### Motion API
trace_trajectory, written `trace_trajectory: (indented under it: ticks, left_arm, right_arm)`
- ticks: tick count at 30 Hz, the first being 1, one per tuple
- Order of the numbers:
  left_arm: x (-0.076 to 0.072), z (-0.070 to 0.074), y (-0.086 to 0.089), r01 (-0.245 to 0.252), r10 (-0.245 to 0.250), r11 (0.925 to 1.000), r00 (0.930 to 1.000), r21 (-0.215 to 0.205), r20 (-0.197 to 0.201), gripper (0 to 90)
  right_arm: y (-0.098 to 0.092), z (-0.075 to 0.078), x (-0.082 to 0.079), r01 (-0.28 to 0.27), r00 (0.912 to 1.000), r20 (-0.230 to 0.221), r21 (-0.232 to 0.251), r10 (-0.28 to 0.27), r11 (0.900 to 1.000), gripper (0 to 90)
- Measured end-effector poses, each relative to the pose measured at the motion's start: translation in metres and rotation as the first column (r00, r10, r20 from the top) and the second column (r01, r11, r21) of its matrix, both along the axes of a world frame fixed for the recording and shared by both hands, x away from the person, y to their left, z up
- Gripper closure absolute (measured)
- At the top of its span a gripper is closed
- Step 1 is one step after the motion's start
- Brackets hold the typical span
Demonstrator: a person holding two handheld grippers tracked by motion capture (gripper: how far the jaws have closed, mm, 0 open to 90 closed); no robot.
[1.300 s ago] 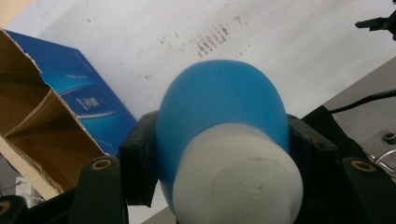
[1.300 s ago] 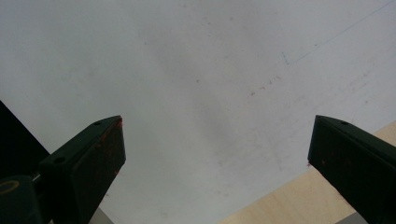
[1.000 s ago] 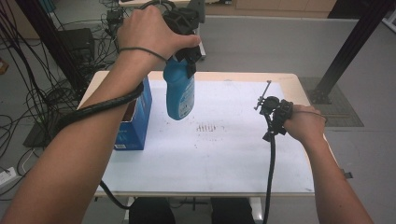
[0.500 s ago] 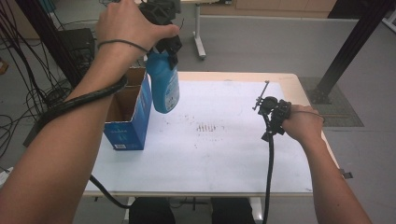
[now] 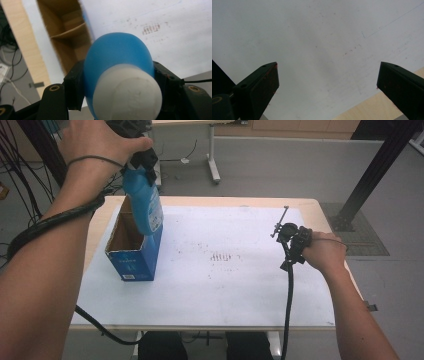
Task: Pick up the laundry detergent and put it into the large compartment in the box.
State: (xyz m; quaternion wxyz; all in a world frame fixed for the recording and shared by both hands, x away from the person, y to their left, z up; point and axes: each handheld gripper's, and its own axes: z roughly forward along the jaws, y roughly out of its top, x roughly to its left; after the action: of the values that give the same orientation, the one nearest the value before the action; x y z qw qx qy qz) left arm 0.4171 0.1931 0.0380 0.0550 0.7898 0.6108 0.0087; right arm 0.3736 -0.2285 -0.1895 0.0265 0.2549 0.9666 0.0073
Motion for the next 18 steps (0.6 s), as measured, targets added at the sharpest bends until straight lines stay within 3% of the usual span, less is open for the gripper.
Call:
trace_trajectory:
  ticks: [7,9,18]
  left_arm:
    - [-0.004,-0.003,0.028,-0.103,0.103,0.9947,0.9939,-0.007,0.038,37.8]
    - [-0.002,-0.004,0.032,-0.127,0.127,0.9919,0.9915,-0.001,0.03,37.8]
    - [0.002,-0.013,0.04,-0.144,0.143,0.9896,0.9893,0.012,0.027,37.8]
  right_arm:
    - [-0.002,-0.004,0.001,0.007,0.9999,-0.01,0.0,-0.007,1.0,4.1]
    - [-0.003,-0.005,0.001,0.014,0.9999,-0.01,0.008,-0.013,1.0,4.0]
    - [-0.003,-0.005,0.001,0.012,0.9999,-0.009,0.011,-0.012,1.0,4.0]
